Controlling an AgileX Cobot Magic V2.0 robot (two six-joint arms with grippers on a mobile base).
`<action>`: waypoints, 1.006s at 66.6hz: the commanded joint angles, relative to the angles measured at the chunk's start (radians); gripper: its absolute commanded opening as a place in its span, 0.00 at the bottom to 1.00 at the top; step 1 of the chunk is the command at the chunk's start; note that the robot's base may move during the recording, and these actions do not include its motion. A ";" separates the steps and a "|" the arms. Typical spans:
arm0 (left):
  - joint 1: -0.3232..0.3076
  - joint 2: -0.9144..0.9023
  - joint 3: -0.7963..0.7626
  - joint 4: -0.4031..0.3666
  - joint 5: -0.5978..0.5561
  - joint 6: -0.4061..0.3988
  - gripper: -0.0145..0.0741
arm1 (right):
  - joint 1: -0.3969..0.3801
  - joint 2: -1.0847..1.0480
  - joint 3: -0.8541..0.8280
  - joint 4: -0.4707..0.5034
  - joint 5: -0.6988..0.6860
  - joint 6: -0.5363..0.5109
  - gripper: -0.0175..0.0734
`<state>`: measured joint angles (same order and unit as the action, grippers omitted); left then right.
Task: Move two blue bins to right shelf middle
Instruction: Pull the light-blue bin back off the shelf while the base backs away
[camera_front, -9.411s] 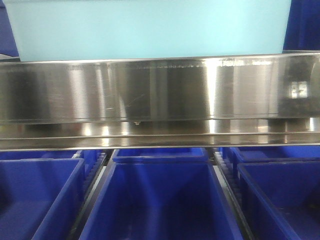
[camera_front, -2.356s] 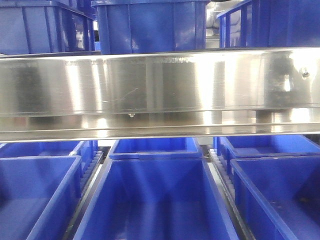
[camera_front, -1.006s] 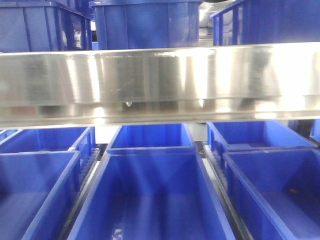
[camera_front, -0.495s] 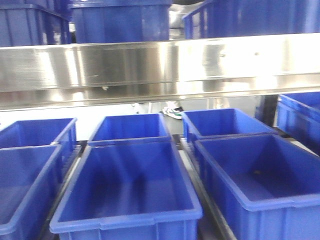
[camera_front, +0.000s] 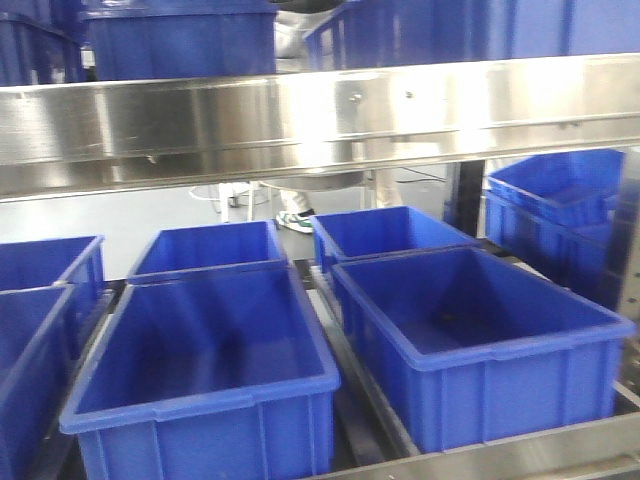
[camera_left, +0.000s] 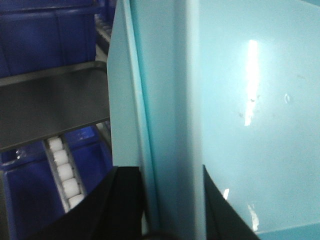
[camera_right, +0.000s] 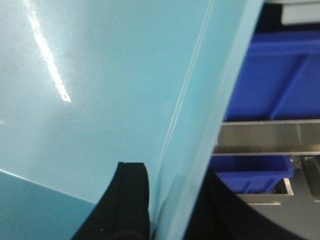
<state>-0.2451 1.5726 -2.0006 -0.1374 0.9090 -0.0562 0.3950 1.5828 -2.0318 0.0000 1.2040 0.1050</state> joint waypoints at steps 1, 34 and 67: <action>-0.010 -0.020 -0.016 -0.094 -0.152 -0.006 0.04 | 0.006 -0.012 -0.011 0.056 -0.067 -0.034 0.02; -0.010 -0.020 -0.016 -0.094 -0.152 -0.006 0.04 | 0.006 -0.012 -0.011 0.056 -0.067 -0.034 0.02; -0.010 -0.020 -0.016 -0.094 -0.152 -0.006 0.04 | 0.006 -0.012 -0.011 0.056 -0.069 -0.034 0.02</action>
<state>-0.2451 1.5726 -2.0006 -0.1374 0.8830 -0.0500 0.3950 1.5828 -2.0318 0.0000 1.2020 0.1050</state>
